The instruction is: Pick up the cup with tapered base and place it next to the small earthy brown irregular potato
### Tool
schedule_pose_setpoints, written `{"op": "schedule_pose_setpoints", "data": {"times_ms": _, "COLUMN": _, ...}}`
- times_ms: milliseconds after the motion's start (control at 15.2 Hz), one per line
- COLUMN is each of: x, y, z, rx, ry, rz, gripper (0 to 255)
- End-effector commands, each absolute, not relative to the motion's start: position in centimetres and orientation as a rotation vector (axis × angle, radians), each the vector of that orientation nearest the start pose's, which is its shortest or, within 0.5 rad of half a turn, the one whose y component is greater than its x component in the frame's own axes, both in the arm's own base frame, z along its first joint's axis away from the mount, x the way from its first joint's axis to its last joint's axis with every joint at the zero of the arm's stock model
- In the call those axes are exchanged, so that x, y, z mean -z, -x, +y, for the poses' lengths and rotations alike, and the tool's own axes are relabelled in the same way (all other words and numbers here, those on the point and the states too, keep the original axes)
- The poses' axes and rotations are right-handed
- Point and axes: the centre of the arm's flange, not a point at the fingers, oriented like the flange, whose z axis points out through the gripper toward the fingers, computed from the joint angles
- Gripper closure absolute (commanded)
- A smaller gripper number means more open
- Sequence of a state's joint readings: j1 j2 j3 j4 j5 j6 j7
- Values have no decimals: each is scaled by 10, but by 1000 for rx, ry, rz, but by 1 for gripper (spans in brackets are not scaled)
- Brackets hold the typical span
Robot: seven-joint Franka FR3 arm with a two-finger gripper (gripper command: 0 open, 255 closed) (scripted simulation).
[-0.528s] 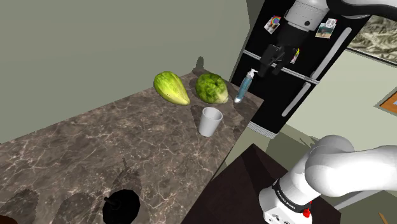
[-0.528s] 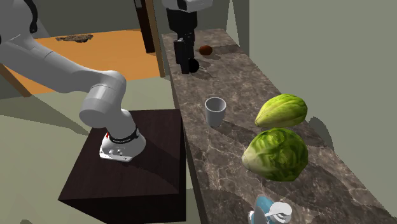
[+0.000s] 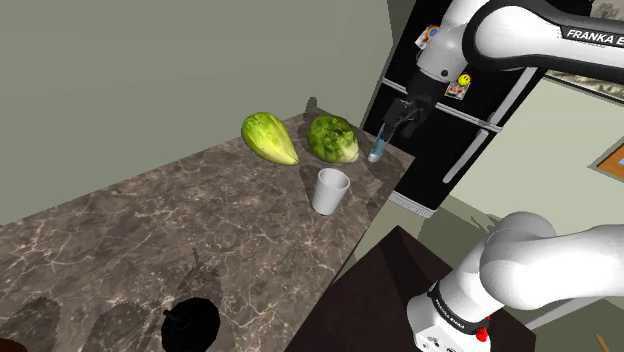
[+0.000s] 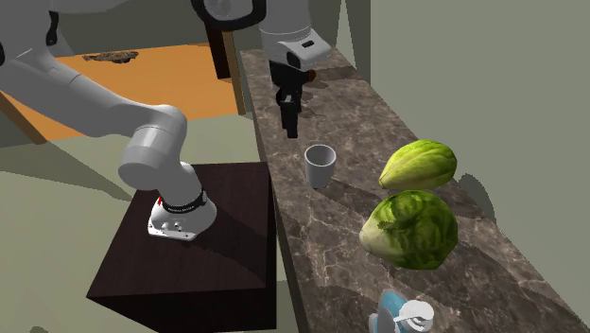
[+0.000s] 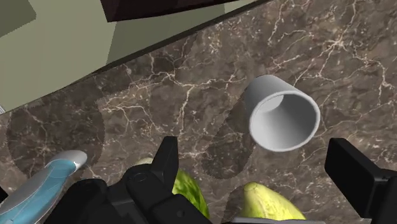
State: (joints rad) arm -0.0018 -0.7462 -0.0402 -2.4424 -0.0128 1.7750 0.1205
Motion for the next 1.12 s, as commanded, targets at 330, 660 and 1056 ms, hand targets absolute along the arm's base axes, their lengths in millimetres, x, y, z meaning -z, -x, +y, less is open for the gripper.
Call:
{"op": "schedule_pose_setpoints", "data": {"times_ms": 330, "x": -471, "y": -368, "z": -15, "rx": 138, "ry": 3071, "rz": 168, "gripper": 0}}
{"op": "schedule_pose_setpoints", "data": {"times_ms": 660, "x": -411, "y": -394, "z": -11, "rx": 147, "ry": 3040, "rz": 121, "gripper": 0}}
{"op": "schedule_pose_setpoints", "data": {"times_ms": 1056, "x": -369, "y": -405, "z": -7, "rx": 149, "ry": 3030, "rz": 105, "gripper": 0}}
